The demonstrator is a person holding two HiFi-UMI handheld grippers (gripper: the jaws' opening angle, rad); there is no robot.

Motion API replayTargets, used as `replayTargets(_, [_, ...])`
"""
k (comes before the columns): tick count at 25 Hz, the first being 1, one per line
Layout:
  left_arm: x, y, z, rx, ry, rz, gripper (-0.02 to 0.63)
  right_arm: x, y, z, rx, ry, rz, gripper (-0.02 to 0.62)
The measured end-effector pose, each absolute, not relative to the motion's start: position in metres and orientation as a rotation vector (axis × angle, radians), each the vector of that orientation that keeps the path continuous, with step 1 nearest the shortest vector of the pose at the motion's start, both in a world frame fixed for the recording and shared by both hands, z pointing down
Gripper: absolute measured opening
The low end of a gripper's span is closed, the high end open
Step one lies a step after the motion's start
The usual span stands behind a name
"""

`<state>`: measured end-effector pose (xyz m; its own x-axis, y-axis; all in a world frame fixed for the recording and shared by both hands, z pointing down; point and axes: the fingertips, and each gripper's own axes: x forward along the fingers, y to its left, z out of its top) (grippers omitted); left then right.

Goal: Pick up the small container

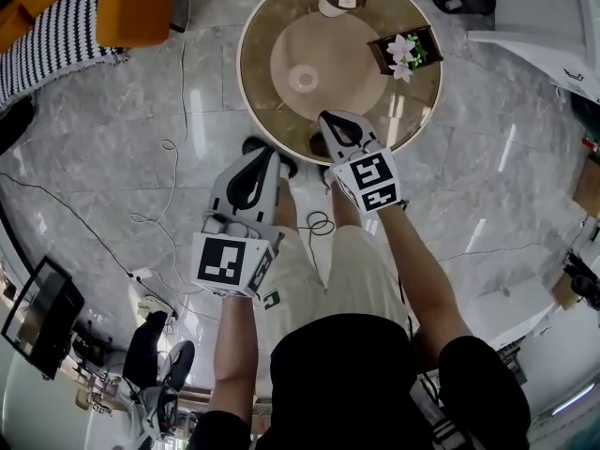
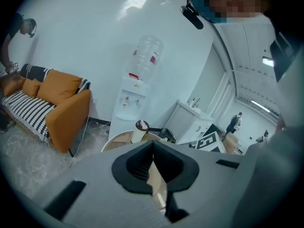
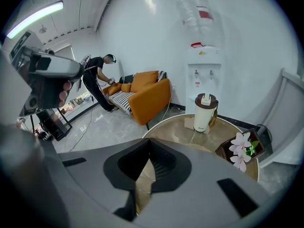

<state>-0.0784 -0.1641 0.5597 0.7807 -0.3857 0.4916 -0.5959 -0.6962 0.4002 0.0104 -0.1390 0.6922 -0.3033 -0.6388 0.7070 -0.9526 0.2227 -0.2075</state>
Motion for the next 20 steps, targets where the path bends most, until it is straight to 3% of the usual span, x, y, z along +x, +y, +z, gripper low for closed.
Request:
replayTargets(10, [-0.069,-0.163,0.602,2.414,-0.669,0.522,0.018,0.013,-0.147,0.763,1.428,-1.958,0.902,0.008])
replayTargets(16, [-0.073,-0.167,0.61,2.394,-0.67,0.528,0.018,0.017,-0.15,0.786,1.422,-1.925,0.919,0.049])
replayTargets(20, [-0.077,-0.167,0.616,2.386,-0.659,0.549,0.018,0.017,-0.157,0.8,1.428,-1.918,0.923,0.148])
